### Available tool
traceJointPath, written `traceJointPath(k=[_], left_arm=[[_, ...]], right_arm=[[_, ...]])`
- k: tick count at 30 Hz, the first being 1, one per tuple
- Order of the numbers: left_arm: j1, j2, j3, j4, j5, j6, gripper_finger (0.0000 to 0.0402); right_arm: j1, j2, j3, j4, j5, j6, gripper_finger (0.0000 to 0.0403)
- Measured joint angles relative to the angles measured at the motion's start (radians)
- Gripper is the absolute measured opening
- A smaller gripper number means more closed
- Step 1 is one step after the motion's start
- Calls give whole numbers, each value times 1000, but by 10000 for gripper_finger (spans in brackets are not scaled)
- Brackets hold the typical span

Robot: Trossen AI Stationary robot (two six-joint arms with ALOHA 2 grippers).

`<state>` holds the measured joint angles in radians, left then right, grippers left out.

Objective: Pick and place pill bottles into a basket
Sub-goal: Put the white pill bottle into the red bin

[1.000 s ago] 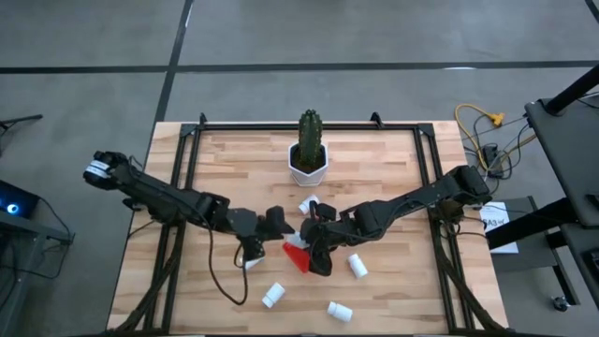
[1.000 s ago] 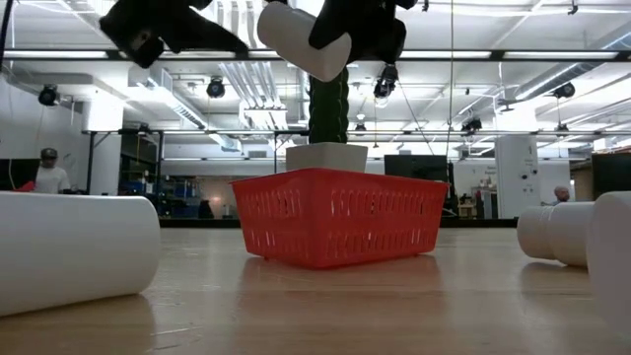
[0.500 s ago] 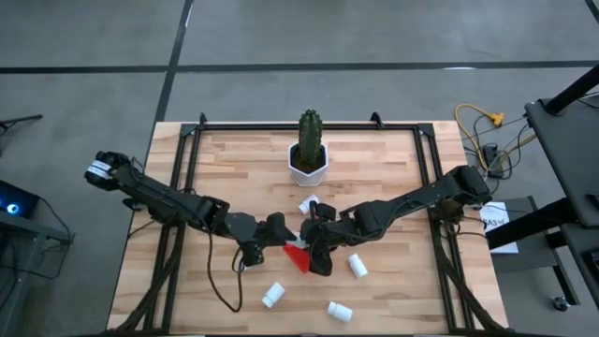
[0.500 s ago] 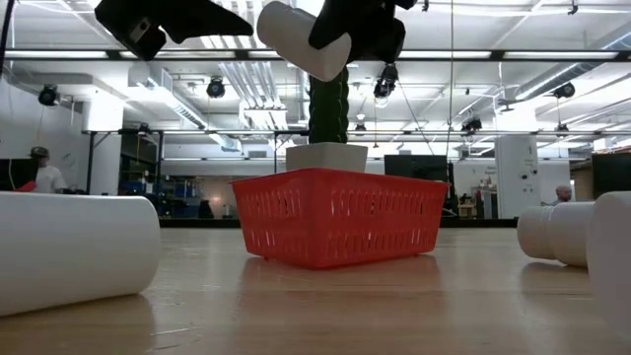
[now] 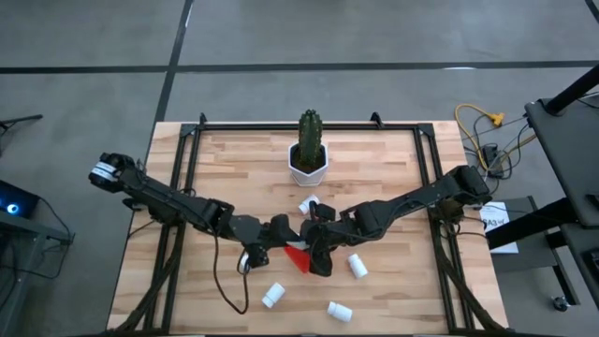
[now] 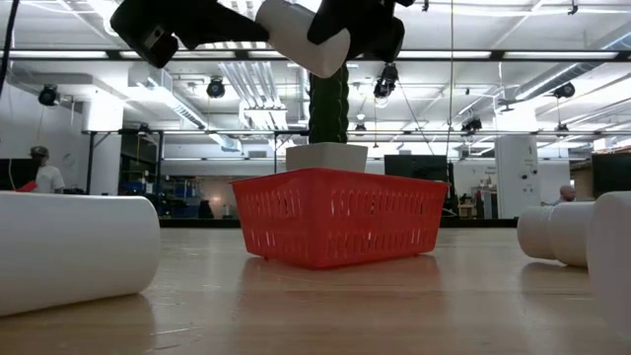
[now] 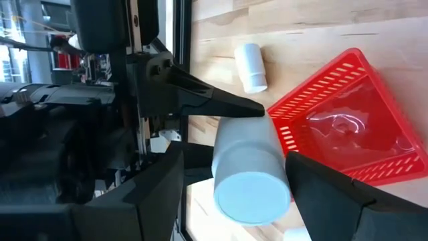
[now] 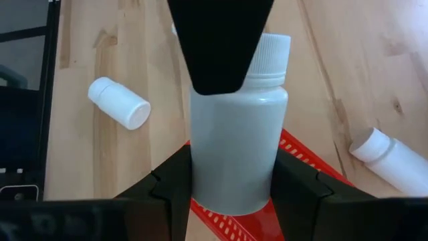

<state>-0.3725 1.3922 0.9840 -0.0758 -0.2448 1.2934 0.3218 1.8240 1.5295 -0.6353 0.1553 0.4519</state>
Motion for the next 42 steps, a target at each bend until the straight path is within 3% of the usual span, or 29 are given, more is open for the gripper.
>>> traceJointPath(k=[35, 42], left_arm=[[1, 1, -9, 1, -2, -38, 244], [1, 1, -9, 3, -4, -39, 206]], right_arm=[[1, 0, 28, 39, -36, -4, 151], [1, 0, 28, 40, -36, -6, 151]])
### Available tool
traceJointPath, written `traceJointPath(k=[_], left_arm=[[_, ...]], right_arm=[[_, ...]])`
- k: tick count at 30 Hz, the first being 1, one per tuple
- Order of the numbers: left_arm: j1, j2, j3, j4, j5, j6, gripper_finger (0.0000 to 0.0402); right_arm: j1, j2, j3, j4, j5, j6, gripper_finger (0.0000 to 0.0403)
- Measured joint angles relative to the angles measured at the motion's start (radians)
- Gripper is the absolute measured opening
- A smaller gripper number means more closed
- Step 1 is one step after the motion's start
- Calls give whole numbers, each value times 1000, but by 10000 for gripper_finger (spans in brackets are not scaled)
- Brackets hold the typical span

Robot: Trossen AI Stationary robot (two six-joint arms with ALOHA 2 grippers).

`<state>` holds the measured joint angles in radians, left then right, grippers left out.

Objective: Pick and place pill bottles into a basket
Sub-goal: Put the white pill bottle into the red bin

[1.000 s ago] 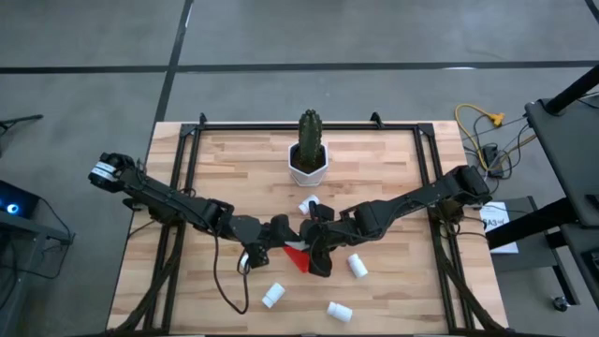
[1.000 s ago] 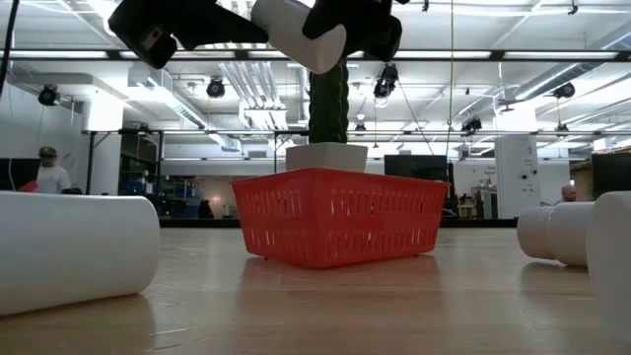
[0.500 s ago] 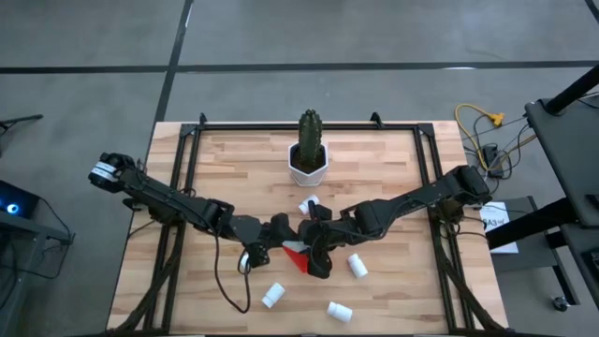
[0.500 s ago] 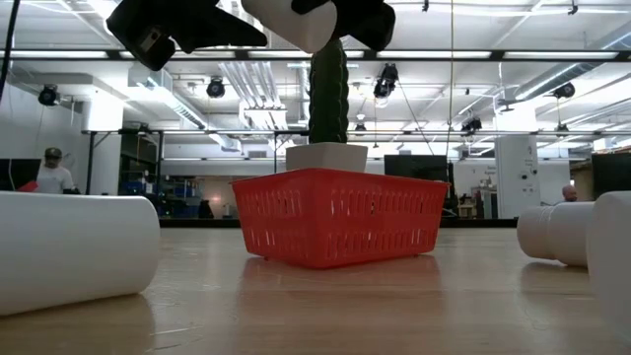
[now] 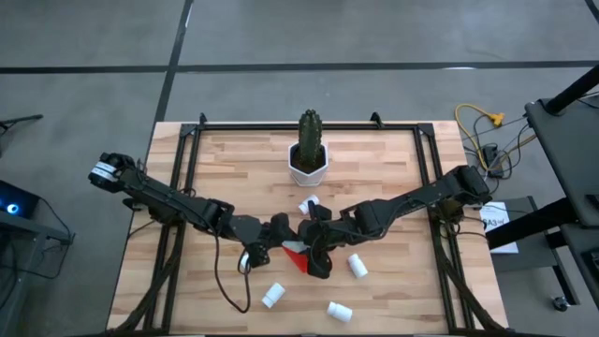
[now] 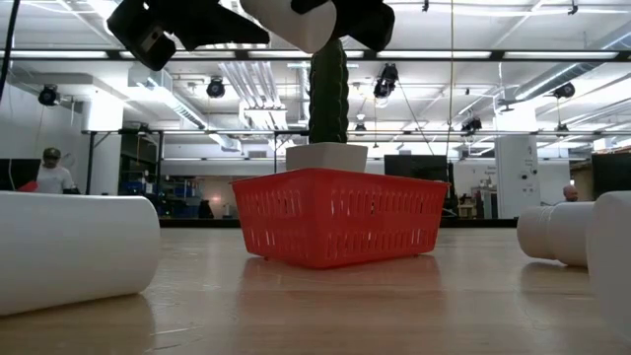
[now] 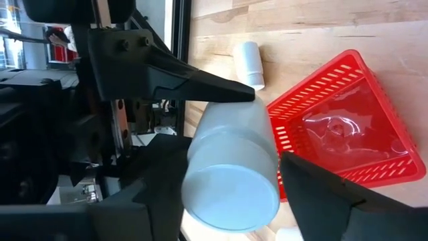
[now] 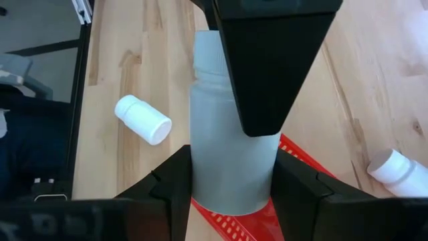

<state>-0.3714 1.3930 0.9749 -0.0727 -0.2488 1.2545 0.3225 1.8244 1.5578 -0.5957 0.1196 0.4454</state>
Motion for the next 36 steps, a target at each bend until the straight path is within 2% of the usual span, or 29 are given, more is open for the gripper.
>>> traceJointPath(k=[5, 22, 36], left_arm=[[0, 0, 0, 1, -3, -1, 157], [-1, 0, 2, -5, -3, -18, 156], [0, 0, 0, -25, -1, -45, 156]], right_arm=[[0, 0, 0, -2, 1, 0, 151], [0, 1, -1, 1, 1, 7, 153], [0, 1, -2, 1, 6, 41, 230]])
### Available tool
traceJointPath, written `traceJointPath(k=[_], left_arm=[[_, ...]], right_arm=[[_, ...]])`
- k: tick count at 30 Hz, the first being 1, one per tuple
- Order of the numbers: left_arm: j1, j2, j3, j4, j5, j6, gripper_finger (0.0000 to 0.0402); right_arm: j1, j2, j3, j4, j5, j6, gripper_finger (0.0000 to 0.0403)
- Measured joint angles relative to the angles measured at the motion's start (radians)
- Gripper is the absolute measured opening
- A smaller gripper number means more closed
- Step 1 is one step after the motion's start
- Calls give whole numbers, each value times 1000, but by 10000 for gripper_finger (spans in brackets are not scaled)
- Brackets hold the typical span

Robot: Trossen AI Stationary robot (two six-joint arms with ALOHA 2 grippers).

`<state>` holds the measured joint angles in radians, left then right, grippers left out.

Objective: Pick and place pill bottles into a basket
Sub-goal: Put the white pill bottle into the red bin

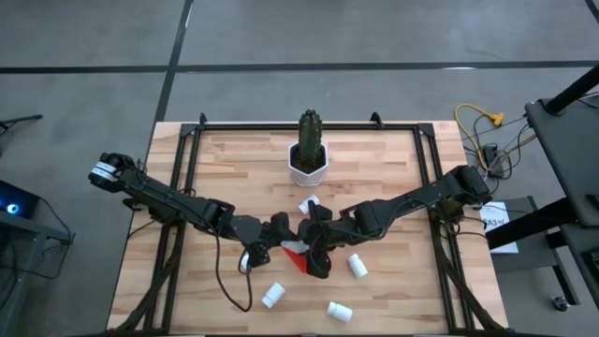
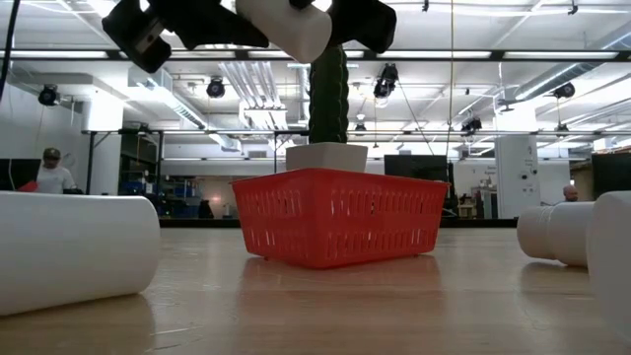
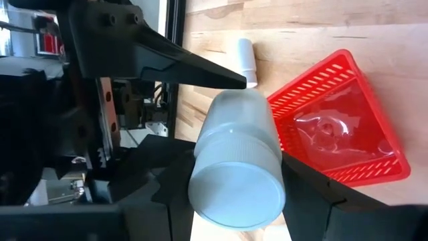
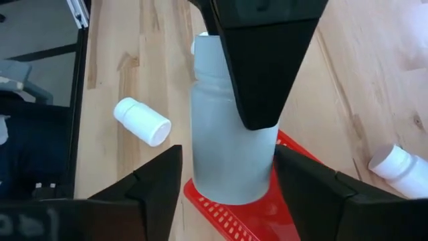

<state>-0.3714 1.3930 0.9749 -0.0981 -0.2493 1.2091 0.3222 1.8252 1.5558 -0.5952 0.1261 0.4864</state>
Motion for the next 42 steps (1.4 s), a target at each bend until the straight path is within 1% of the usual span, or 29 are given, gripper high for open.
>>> traceJointPath(k=[6, 9, 14, 17, 21, 26, 30, 35, 39, 42], left_arm=[[0, 0, 0, -18, -1, -3, 156], [0, 0, 0, -30, -26, -23, 156], [0, -8, 0, -70, -32, -65, 156], [0, -12, 0, -78, -38, -104, 156], [0, -15, 0, -78, -38, -120, 156], [5, -16, -5, -78, -40, -187, 156], [6, -16, -15, -79, -40, -240, 156], [6, -16, -18, -85, -39, -281, 156], [5, -16, -19, -86, -40, -290, 156], [6, -15, -19, -86, -40, -291, 156]], right_arm=[[0, 0, 0, 0, 0, 20, 260], [0, 0, 0, -11, -1, 16, 271], [0, 0, 0, -103, 4, 12, 275], [0, 0, 0, -174, 27, 11, 271], [-1, 0, 0, -282, 102, 12, 264], [0, 0, -8, -371, 194, 11, 264], [-1, 0, -33, -404, 235, 18, 262], [0, 0, -95, -404, 243, 47, 250], [0, 0, -144, -404, 247, 87, 228], [5, -5, -176, -405, 280, 105, 204]])
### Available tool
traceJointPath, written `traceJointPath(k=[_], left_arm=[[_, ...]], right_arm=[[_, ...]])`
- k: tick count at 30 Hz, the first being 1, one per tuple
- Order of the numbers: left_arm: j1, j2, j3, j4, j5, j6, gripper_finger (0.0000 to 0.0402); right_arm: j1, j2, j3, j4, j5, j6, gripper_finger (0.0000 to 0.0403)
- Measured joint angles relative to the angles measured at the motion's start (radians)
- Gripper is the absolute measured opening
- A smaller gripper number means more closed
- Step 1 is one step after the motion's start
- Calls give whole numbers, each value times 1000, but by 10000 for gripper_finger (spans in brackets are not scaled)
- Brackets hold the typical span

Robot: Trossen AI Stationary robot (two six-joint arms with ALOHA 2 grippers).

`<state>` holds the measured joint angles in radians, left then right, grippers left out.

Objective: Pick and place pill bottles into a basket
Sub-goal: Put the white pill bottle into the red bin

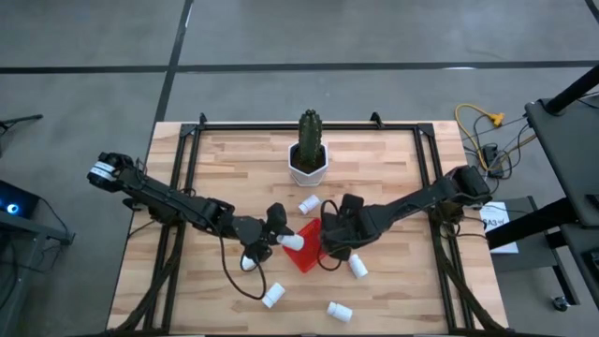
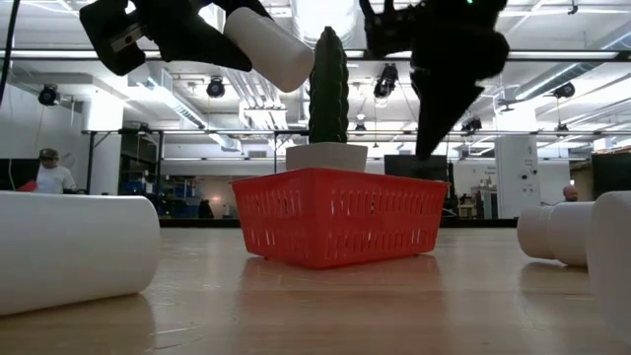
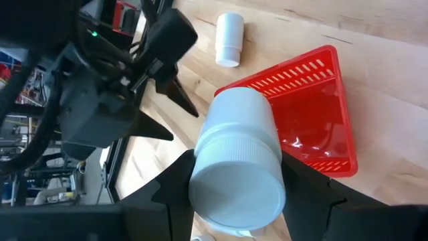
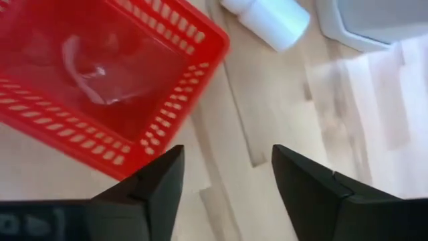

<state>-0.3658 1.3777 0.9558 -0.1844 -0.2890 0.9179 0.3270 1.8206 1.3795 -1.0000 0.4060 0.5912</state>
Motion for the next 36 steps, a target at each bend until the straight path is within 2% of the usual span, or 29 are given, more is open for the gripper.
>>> traceJointPath(k=[7, 14, 27, 32, 36], left_arm=[[1, 0, 0, -17, 2, -49, 156], [9, 0, 0, -15, 2, -50, 156], [41, 13, 9, -55, 25, -175, 156], [41, 28, 23, -81, 37, -231, 156], [44, 77, 104, -223, 41, -232, 156]], right_arm=[[22, -42, -15, -105, 72, 72, 120], [73, -189, -15, -241, 161, 196, 19], [232, -485, -77, -206, 370, 296, 8], [271, -531, -121, -189, 398, 329, 8], [271, -537, -153, -188, 406, 349, 8]])
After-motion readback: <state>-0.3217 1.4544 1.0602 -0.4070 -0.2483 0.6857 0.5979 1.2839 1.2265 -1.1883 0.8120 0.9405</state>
